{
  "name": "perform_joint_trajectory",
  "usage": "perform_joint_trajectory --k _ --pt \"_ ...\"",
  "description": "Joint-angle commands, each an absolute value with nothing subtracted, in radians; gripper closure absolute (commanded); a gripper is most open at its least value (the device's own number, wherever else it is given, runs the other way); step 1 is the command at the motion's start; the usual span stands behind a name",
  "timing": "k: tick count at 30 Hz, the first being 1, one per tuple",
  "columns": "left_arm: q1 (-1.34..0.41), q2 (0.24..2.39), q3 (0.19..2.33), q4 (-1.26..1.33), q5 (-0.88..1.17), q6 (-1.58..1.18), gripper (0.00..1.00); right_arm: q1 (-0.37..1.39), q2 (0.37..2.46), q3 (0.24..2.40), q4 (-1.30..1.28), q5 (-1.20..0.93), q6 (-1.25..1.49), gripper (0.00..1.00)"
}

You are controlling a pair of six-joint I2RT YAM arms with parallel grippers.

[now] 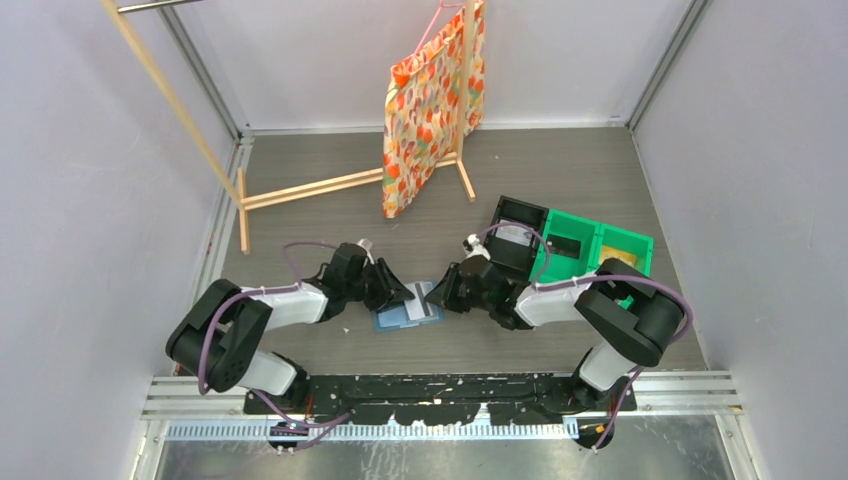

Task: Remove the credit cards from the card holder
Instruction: Remove the credit card from the card holder.

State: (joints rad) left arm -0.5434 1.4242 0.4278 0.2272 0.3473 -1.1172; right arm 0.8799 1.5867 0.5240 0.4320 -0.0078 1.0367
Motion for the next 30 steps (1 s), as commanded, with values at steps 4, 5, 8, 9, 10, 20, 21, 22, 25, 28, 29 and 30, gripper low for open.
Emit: perform_joint_trajectory --k 4,5,8,9,10,20,21,22,25,28,29,30 --pt "-0.555 1.447 0.395 0.268 0.343 -1.114 0.69 0.879 1.641 0.518 0.497 -0.039 1.067 0.82" --pt "-0.555 1.450 0.375 0.305 0.346 -1.129 0.70 0.878 1.642 0.516 0.500 -0.039 1.069 0.82" --pt "-0.555 1.464 0.333 0.415 0.346 -1.177 0.75 0.878 1.643 0.509 0.507 -0.039 1.075 0.82" --pt "-0.554 1.465 0.320 0.442 0.343 -1.189 0.77 0.879 1.643 0.507 0.508 -0.037 1.075 0.82" --pt "-0.555 1.463 0.308 0.463 0.338 -1.201 0.79 0.879 1.643 0.506 0.508 -0.037 1.078 0.82" --pt "-0.555 1.342 0.262 0.456 0.280 -1.215 0.85 0.877 1.678 0.488 0.550 -0.041 1.108 0.82" --pt "-0.555 1.337 0.262 0.450 0.280 -1.215 0.85 0.877 1.683 0.489 0.555 -0.045 1.109 0.82" --pt "-0.555 1.329 0.261 0.446 0.281 -1.214 0.86 0.877 1.685 0.489 0.558 -0.046 1.111 0.82" --pt "-0.555 1.300 0.257 0.431 0.280 -1.213 0.86 0.877 1.690 0.491 0.561 -0.048 1.113 0.82" --pt "-0.555 1.282 0.249 0.416 0.274 -1.212 0.98 0.877 1.688 0.489 0.561 -0.048 1.116 0.82" --pt "-0.555 1.280 0.249 0.412 0.272 -1.209 0.99 0.876 1.689 0.489 0.560 -0.046 1.116 0.82" --pt "-0.555 1.279 0.246 0.411 0.270 -1.209 0.99 0.876 1.686 0.487 0.560 -0.045 1.117 0.82"
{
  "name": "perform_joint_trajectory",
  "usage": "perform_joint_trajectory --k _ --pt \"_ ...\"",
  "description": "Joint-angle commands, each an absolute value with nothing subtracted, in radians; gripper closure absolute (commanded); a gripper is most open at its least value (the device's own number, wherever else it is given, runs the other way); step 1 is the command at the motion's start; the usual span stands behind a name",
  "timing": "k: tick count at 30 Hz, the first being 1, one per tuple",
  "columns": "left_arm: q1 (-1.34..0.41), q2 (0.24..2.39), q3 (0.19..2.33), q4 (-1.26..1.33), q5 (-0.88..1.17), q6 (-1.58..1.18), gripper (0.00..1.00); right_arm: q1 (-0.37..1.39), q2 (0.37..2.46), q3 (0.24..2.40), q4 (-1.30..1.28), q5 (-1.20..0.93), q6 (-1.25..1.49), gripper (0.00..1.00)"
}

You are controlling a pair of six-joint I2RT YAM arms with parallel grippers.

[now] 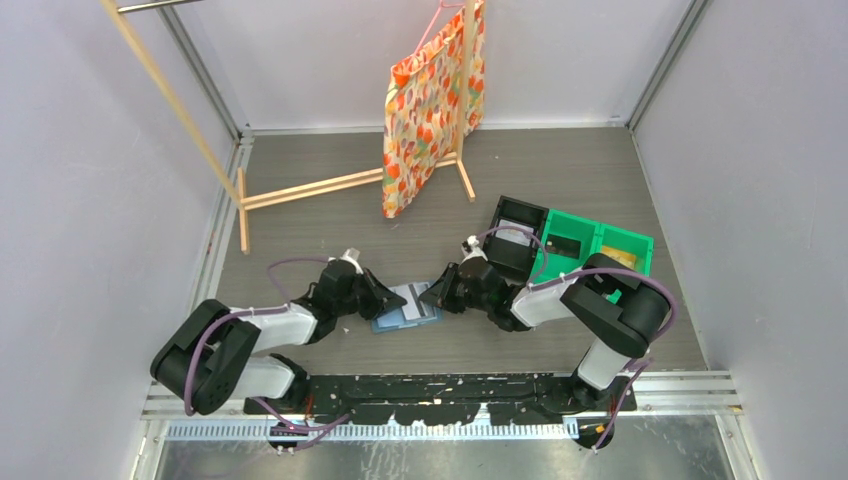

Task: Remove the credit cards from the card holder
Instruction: Remove the credit card from the card holder.

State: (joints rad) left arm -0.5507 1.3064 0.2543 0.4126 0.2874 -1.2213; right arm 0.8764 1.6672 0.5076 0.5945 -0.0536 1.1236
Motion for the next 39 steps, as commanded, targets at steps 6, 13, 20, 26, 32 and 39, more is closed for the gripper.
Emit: perform_joint_trajectory --k 6,13,20,26,32,39 --pt "-0.555 1.273 0.226 0.442 0.274 -1.216 0.99 0.872 1.683 0.480 0.561 -0.042 1.121 0.82" --pt "-0.555 1.203 0.233 0.348 0.284 -1.179 0.99 0.853 1.652 0.463 0.559 -0.051 1.118 0.82" --pt "-0.555 1.228 0.237 0.341 0.329 -1.130 1.00 0.852 1.523 0.489 0.485 -0.058 1.060 0.65" --pt "-0.554 1.314 0.243 0.499 0.408 -1.125 0.99 0.826 1.470 0.494 0.438 -0.104 1.037 0.52" --pt "-0.551 1.369 0.239 0.679 0.462 -1.160 0.99 0.802 1.480 0.428 0.581 -0.231 1.099 0.50" --pt "-0.535 1.398 0.227 0.730 0.493 -1.172 0.99 0.778 1.498 0.386 0.664 -0.279 1.128 0.50"
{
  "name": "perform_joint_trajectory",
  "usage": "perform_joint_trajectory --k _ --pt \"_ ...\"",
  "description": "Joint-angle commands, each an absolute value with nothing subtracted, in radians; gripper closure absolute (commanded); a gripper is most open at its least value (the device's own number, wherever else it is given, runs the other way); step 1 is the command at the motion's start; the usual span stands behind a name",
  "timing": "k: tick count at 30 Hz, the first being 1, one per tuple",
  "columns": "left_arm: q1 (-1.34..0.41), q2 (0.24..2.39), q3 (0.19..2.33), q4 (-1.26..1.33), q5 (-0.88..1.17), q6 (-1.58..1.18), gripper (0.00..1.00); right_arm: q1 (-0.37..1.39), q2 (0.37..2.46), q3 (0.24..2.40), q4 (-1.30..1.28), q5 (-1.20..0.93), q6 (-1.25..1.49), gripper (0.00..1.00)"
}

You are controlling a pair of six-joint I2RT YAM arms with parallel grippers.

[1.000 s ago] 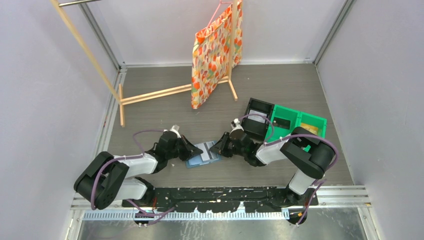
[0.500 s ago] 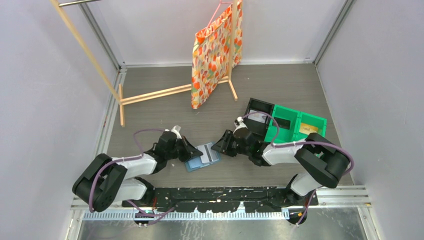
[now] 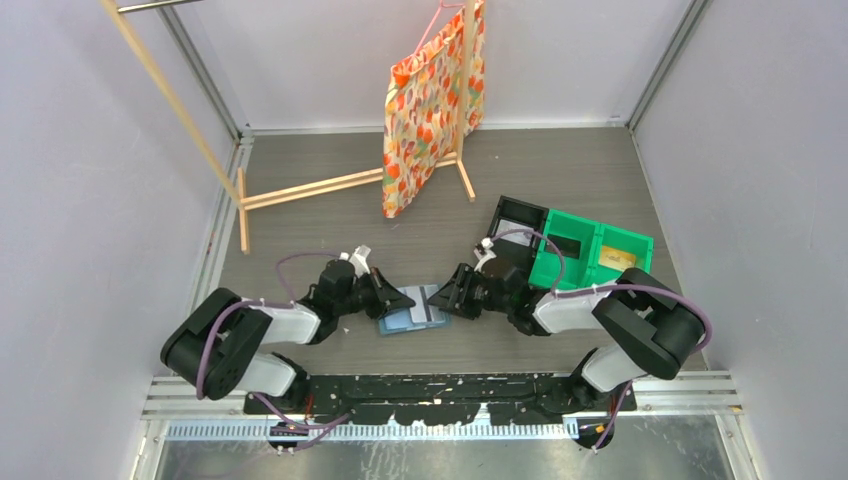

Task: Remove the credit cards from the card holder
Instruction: Remove the credit card from the card holder.

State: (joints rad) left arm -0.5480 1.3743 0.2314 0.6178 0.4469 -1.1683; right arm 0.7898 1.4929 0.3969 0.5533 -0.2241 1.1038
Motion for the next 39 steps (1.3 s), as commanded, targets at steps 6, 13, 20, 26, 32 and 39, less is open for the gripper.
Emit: perform_joint_trajectory --k 6,13,20,26,32,39 --pt "-0.506 1.505 0.189 0.929 0.570 -1.209 1.00 0.761 1.619 0.362 0.853 -0.335 1.199 0.49" --pt "-0.503 1.723 0.184 1.290 0.645 -1.301 1.00 0.753 1.736 0.325 1.059 -0.354 1.281 0.49" --pt "-0.500 1.880 0.204 1.431 0.676 -1.340 0.99 0.726 1.764 0.286 1.141 -0.355 1.317 0.49" --pt "-0.488 1.839 0.196 1.430 0.692 -1.332 0.99 0.683 1.667 0.258 1.013 -0.338 1.260 0.49" --pt "-0.488 1.849 0.217 1.431 0.712 -1.342 0.99 0.675 1.616 0.280 0.914 -0.336 1.223 0.49" --pt "-0.487 1.870 0.239 1.431 0.734 -1.351 0.99 0.669 1.646 0.279 0.955 -0.348 1.238 0.49"
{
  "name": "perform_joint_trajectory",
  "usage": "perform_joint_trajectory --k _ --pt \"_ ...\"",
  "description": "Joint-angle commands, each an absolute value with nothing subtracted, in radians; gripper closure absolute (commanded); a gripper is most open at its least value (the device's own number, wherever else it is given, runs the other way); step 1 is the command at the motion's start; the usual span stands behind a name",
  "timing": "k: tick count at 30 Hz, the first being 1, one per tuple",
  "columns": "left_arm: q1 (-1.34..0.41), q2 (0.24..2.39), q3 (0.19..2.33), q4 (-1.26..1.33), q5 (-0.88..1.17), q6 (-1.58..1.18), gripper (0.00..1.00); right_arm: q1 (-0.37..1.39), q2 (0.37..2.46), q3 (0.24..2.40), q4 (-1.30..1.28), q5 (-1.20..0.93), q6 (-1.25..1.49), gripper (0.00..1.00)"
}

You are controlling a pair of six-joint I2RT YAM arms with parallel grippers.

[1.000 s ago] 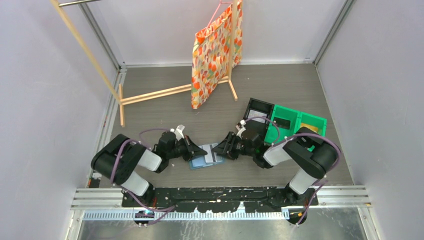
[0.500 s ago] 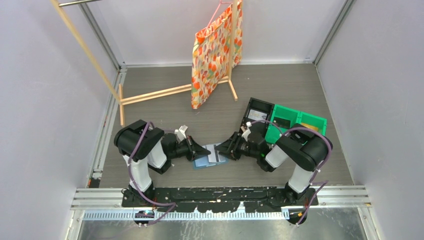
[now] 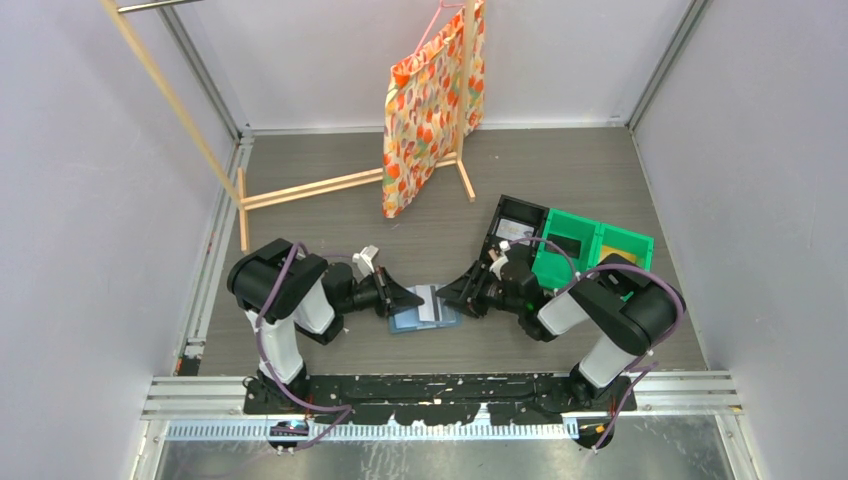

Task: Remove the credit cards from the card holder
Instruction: Remove the credit card from the card holder.

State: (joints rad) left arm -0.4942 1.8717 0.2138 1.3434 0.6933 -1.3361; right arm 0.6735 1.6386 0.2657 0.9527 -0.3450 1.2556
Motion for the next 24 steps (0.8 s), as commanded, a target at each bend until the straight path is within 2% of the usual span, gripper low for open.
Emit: perform_joint_trajectory --k 1,7,18,20,24 --pt "-0.484 1.874 0.237 1.431 0.739 -1.349 0.99 0.668 1.650 0.283 0.942 -0.345 1.233 0.49" --pt "-0.406 1.891 0.181 1.430 0.776 -1.328 1.00 0.660 1.699 0.281 0.946 -0.344 1.232 0.49" --pt "-0.376 1.849 0.141 1.416 0.783 -1.321 0.99 0.660 1.745 0.279 0.961 -0.336 1.233 0.49" --pt "-0.358 1.801 0.145 1.338 0.794 -1.302 0.99 0.659 1.738 0.277 0.962 -0.341 1.237 0.50" --pt "-0.336 1.619 0.171 1.001 0.788 -1.200 0.99 0.658 1.719 0.278 0.937 -0.342 1.232 0.50"
